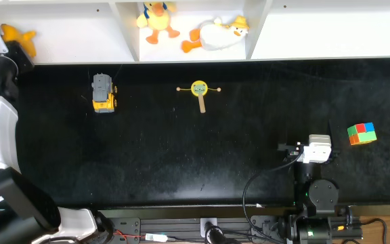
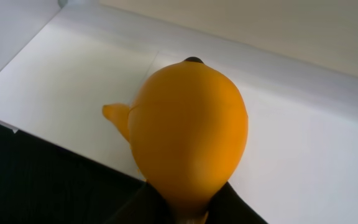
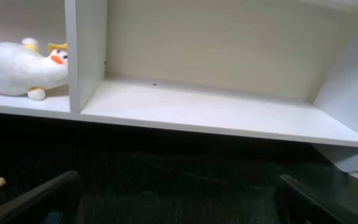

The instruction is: Store Toys

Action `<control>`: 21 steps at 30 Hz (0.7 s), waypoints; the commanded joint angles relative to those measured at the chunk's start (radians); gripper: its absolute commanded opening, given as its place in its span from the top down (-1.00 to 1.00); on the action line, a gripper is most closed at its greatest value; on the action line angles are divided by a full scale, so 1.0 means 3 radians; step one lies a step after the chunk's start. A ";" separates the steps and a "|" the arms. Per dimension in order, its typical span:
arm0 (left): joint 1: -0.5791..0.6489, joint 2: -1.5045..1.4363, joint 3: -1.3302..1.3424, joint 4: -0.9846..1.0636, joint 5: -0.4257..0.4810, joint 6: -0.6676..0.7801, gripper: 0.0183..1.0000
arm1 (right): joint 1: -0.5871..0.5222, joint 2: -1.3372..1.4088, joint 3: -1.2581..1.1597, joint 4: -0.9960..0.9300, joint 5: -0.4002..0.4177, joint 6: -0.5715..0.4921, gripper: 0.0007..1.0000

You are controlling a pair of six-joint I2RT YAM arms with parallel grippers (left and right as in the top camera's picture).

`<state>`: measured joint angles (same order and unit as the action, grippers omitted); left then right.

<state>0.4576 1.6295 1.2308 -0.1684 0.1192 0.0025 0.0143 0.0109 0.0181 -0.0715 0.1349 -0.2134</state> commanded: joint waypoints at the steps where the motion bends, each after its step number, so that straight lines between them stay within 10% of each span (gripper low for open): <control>1: -0.0027 0.0058 0.0067 0.0047 0.0047 0.0000 0.45 | -0.0006 -0.0022 -0.0046 0.0020 -0.0015 0.0013 -0.99; 7: -0.0027 0.0058 0.0067 0.0046 0.0046 0.0000 0.18 | -0.0006 -0.0022 -0.0045 0.0020 -0.0015 0.0011 -0.99; 11: -0.0028 0.0058 0.0067 0.0039 0.0048 0.0000 -1.00 | -0.0006 -0.0022 -0.0046 0.0020 -0.0015 0.0011 -0.99; 21: -0.0025 -0.0069 0.0065 -0.0132 0.0043 0.0000 -1.00 | -0.0006 -0.0022 -0.0045 0.0020 -0.0015 0.0013 -0.99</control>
<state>0.4576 1.6348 1.2308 -0.1951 0.1234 0.0013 0.0143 0.0109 0.0181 -0.0708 0.1349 -0.2134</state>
